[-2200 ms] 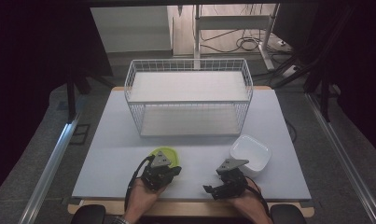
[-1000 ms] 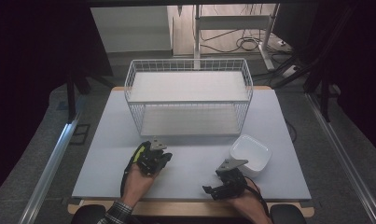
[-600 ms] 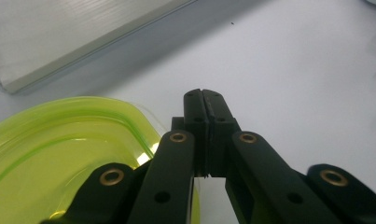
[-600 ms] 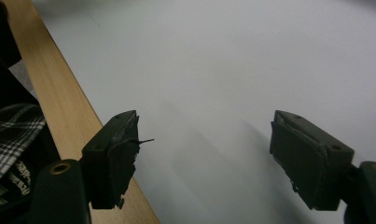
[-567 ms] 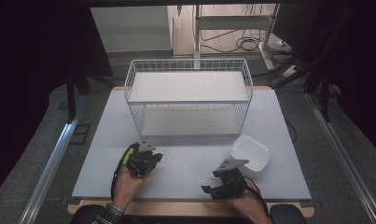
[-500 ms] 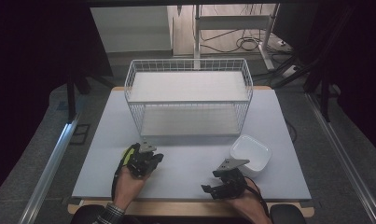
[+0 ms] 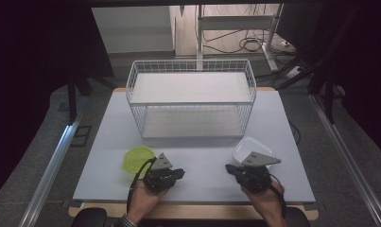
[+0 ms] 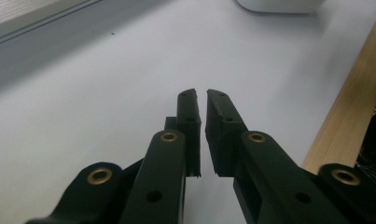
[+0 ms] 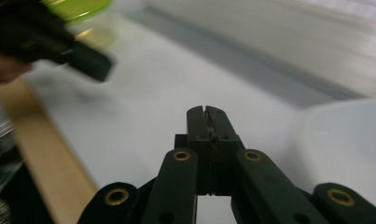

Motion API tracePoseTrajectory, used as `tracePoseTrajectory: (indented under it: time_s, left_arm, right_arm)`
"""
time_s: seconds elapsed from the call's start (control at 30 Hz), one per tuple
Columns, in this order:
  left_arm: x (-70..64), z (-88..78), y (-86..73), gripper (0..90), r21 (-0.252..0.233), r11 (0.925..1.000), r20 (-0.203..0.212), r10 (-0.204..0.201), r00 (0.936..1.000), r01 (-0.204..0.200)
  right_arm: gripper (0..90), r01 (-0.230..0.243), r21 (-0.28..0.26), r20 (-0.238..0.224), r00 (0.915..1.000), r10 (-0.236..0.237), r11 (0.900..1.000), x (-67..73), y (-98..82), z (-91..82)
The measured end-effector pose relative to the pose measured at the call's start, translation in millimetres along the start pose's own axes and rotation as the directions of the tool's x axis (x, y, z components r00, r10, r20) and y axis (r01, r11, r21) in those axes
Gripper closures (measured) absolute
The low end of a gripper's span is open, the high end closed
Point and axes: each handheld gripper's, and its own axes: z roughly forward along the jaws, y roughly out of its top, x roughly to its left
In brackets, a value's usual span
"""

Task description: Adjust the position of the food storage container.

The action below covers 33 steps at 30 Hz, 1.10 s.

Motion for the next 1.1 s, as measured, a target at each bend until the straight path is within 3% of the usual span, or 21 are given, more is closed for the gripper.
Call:
tracePoseTrajectory:
  time_s: [0.1,0.13,0.17,0.2,0.23,0.27,0.3,0.33,0.37,0.5,0.53,0.57,0.6,0.63,0.67,0.77,1.0,1.1]
  left_arm:
    - [-1.5,0.2,-1.8,84.6,0.004,0.9999,0.011,0.012,0.9999,-0.013]
    - [-1.5,0.2,-1.8,84.7,0.004,0.9999,0.011,0.012,0.9999,-0.013]
    - [-1.8,0.3,-2.2,84.7,0.004,0.9999,0.013,0.014,0.9998,-0.014]
    - [-1.9,0.9,-2.6,86.0,0.007,0.9998,0.013,0.019,0.9997,-0.019]
    - [-1.9,0.9,-2.6,87.2,0.007,0.9998,0.013,0.019,0.9997,-0.019]
    - [-2.0,1.3,-2.9,88.5,0.012,0.9996,0.008,0.024,0.9997,-0.024]
    - [-1.9,1.9,-3.1,88.5,0.017,0.9994,0.005,0.031,0.9995,-0.031]
    - [-1.9,2.9,-3.8,90.0,0.023,0.999,-0.002,0.038,0.9993,-0.038]
    - [-1.8,3.4,-3.9,90.0,0.026,0.9989,-0.004,0.04,0.9992,-0.04]
    - [-1.7,4.7,-4.6,90.0,0.028,0.9985,-0.005,0.047,0.9989,-0.047]
    - [-1.7,4.7,-4.6,90.0,0.028,0.9985,-0.005,0.047,0.9989,-0.047]
    - [-1.3,5.1,-4.9,90.0,0.028,0.9985,-0.008,0.048,0.9988,-0.048]
    - [-1.3,5.1,-4.9,90.0,0.028,0.9985,-0.008,0.048,0.9988,-0.048]
    - [-1.1,5.1,-5.0,90.0,0.028,0.9985,-0.009,0.048,0.9988,-0.047]
    - [-0.5,5.3,-5.0,90.0,0.027,0.9986,-0.012,0.046,0.9989,-0.046]
    - [-0.7,6.4,-4.8,90.0,0.027,0.9986,-0.017,0.046,0.9988,-0.046]
    - [-0.7,11.4,-3.3,90.0,0.032,0.9984,-0.014,0.047,0.9988,-0.047]
    - [0.5,13.3,-1.4,90.0,0.027,0.999,-0.013,0.035,0.9993,-0.035]
  right_arm:
    - [89.2,-0.068,-0.037,0.074,0.9947,0.071,0.997,-23.1,-2.3,-14.3]
    - [89.2,-0.068,-0.037,0.074,0.9947,0.071,0.997,-23.1,-2.3,-14.3]
    - [89.3,-0.086,-0.048,0.108,0.99,0.091,0.995,-31.1,-3.9,-19.3]
    - [89.3,-0.122,-0.072,0.17,0.9764,0.133,0.99,-47.6,-7.7,-29.2]
    - [89.3,-0.122,-0.072,0.17,0.9764,0.133,0.99,-47.6,-7.7,-29.2]
    - [89.3,-0.152,-0.092,0.236,0.9569,0.17,0.984,-62.9,-12.3,-38.8]
    - [89.3,-0.152,-0.092,0.236,0.9569,0.17,0.984,-62.9,-12.3,-38.8]
    - [89.3,-0.195,-0.116,0.273,0.9364,0.22,0.974,-77.5,-18.6,-47.0]
    - [89.2,-0.216,-0.126,0.295,0.9238,0.244,0.968,-83.7,-22.0,-49.9]
    - [89.3,-0.278,-0.115,0.354,0.8854,0.301,0.954,-100.8,-33.1,-52.9]
    - [89.3,-0.278,-0.115,0.354,0.8854,0.301,0.954,-100.8,-33.1,-52.9]
    - [89.3,-0.296,-0.093,0.382,0.8711,0.308,0.951,-104.4,-36.1,-50.6]
    - [89.3,-0.296,-0.093,0.382,0.8711,0.308,0.951,-104.4,-36.1,-50.6]
    - [89.3,-0.305,-0.078,0.392,0.8659,0.311,0.949,-105.1,-36.9,-49.0]
    - [89.2,-0.314,-0.042,0.404,0.8629,0.304,0.948,-105.7,-38.2,-43.3]
    - [89.3,-0.322,-0.001,0.417,0.86,0.293,0.947,-104.9,-38.6,-35.3]
    - [89.2,-0.338,-0.006,0.416,0.8552,0.31,0.941,-108.0,-37.6,-31.1]
    - [89.2,-0.35,-0.017,0.386,0.8621,0.329,0.937,-112.3,-36.3,-25.2]
